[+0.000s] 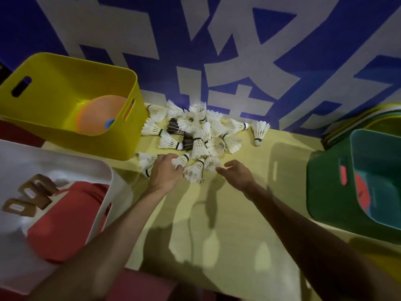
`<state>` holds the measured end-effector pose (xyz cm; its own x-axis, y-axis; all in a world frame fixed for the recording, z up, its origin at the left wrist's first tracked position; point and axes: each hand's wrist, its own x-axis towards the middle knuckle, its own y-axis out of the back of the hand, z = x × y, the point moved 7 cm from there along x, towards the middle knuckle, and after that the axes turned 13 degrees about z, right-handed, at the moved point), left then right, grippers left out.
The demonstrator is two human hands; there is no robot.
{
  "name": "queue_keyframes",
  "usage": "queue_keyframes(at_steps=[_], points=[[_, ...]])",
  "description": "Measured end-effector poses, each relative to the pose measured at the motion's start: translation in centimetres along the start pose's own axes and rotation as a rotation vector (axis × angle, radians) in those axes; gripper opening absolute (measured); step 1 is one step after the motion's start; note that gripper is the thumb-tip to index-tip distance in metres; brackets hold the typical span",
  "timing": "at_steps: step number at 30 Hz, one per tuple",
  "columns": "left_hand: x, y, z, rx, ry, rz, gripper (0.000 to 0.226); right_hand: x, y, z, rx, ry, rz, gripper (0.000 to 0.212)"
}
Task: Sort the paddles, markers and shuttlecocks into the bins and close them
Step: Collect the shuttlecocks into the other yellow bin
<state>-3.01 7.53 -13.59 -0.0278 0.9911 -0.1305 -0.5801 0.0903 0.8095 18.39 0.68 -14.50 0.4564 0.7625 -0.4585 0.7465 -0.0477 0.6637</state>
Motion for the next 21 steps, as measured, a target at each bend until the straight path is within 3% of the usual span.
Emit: queue_keyframes(at_steps=[5,9,14,18,21], points=[[2.3,-2.0,-0.5,0.359,-0.203,-0.025,0.05,3.0,-3.2,0.3,0.051,-0.142,0.077,0.07],[2.5,-3.4,-0.7,0.513,-0.306,-0.028,0.055,4.2,-4.5,0.7,-0.078,-0.214,0.152,0.082],[2.4,-3.4,-0.4,0.42,-0.303,0.0,0.058,4.3,-4.3,1.3,-0.05,-0.269,0.174,0.068],[1.7,-2.1,-0.2,0.289,-0.258,0.0,0.063,3.1,-2.7,3.0,-0.015,-0.237,0.152,0.07],[1.0,-1.0,0.0,0.23,-0.219,-0.003,0.065,1.7,-0.7,4.2,0.048,-0.239,0.161,0.047]])
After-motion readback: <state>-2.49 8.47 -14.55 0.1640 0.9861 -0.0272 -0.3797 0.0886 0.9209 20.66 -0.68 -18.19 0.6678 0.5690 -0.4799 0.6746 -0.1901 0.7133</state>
